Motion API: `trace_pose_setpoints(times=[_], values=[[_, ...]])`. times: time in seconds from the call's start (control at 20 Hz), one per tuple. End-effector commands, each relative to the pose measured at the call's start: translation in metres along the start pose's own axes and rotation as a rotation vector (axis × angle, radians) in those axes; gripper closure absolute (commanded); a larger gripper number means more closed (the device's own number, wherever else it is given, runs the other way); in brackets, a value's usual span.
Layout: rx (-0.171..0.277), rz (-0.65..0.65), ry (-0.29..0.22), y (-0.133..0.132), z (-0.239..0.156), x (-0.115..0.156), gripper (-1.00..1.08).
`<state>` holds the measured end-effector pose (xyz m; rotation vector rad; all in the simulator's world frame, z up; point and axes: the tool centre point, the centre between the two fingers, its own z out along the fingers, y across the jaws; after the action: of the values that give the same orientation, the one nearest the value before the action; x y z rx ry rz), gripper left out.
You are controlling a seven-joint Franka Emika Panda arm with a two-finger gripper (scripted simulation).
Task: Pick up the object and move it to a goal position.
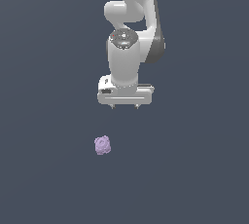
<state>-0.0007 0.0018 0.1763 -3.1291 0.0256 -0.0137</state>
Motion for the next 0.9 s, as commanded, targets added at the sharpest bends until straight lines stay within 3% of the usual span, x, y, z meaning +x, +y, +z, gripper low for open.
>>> trace_pose_setpoints(times=[0.0, 0.45, 0.85], values=[[0.000, 0.000, 0.000, 0.000, 0.000, 0.000, -0.92], [-0.012, -0.054, 0.025, -0.028, -0.016, 0.005, -0.92], [-0.012, -0.062, 0.023, -0.023, -0.012, 0.011, -0.92]])
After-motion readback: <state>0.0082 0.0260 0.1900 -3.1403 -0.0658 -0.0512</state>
